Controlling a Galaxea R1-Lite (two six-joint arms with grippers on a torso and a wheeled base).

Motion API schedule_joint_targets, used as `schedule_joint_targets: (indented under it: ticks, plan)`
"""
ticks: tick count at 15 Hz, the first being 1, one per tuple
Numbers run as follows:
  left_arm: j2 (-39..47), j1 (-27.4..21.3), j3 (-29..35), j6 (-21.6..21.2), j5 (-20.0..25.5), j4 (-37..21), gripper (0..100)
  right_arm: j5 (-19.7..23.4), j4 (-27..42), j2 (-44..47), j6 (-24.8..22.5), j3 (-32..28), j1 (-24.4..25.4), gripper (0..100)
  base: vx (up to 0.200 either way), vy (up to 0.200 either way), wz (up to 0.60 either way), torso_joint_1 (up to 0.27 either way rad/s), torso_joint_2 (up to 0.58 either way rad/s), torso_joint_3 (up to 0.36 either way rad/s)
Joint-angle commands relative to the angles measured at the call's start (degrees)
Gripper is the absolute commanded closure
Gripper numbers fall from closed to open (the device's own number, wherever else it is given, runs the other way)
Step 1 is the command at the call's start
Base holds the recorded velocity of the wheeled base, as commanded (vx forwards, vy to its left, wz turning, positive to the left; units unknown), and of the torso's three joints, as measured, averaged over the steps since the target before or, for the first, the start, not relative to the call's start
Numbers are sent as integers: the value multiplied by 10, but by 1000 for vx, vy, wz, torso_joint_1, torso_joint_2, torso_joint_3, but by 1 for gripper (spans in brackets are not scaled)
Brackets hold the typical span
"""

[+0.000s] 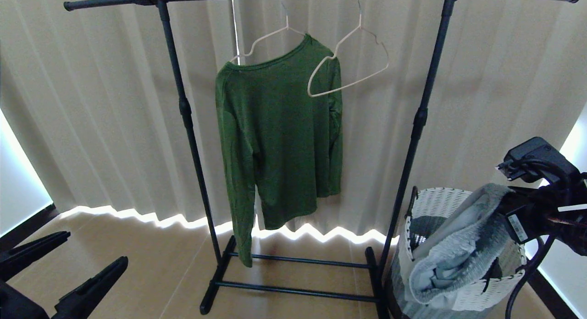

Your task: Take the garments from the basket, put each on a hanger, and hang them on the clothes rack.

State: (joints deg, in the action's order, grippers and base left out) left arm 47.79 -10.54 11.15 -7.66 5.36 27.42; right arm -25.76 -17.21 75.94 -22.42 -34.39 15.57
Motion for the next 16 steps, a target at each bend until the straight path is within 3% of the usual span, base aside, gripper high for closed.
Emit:
schedule_joint_targets:
  ticks: [1, 9, 13, 16]
  plan:
    - [0, 0, -1, 0, 0, 0, 0, 0, -2, 1, 0, 0, 1, 100, 0, 0, 0, 0, 0, 0]
    - [-18, -35, -6, 1, 1, 0, 0, 18, -3, 1, 0, -2, 3, 100, 0, 0, 0, 0, 0, 0]
    - [-8, -106, -3, 0, 2, -2, 0, 53, -9, 4, 2, -14, 40, 100, 0, 0, 0, 0, 0, 0]
    - [62, -147, 55, -14, 2, -3, 0, 57, -8, 5, 13, -62, 92, 100, 0, 0, 0, 0, 0, 0]
